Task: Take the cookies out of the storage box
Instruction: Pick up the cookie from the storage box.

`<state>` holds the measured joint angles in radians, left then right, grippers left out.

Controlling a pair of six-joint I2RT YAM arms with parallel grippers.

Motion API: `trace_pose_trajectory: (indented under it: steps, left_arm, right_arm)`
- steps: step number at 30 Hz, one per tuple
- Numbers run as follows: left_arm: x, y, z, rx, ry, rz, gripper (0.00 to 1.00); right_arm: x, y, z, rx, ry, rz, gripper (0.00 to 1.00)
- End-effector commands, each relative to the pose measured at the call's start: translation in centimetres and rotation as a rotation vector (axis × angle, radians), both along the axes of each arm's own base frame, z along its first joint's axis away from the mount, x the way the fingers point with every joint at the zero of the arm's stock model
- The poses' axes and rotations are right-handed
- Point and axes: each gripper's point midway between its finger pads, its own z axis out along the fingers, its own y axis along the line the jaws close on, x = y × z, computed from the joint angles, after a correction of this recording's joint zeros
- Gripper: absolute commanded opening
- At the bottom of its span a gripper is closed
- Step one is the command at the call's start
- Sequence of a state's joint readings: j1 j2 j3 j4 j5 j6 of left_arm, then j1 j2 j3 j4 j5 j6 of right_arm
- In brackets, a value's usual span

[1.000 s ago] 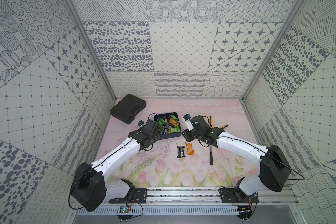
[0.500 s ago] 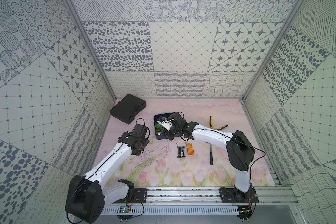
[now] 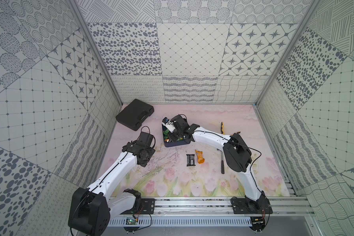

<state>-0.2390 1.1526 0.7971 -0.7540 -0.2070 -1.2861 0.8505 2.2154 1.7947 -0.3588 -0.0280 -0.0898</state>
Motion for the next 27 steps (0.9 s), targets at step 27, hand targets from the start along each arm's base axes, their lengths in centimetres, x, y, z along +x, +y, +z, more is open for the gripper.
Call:
trace_pose_trajectory:
  steps: [27]
  left_arm:
    - [-1.0,0.9,0.3,0.02,-0.008,-0.04,0.62]
  right_arm:
    - [1.5,-0.2,5.2,0.002,-0.09,-0.04,0.0]
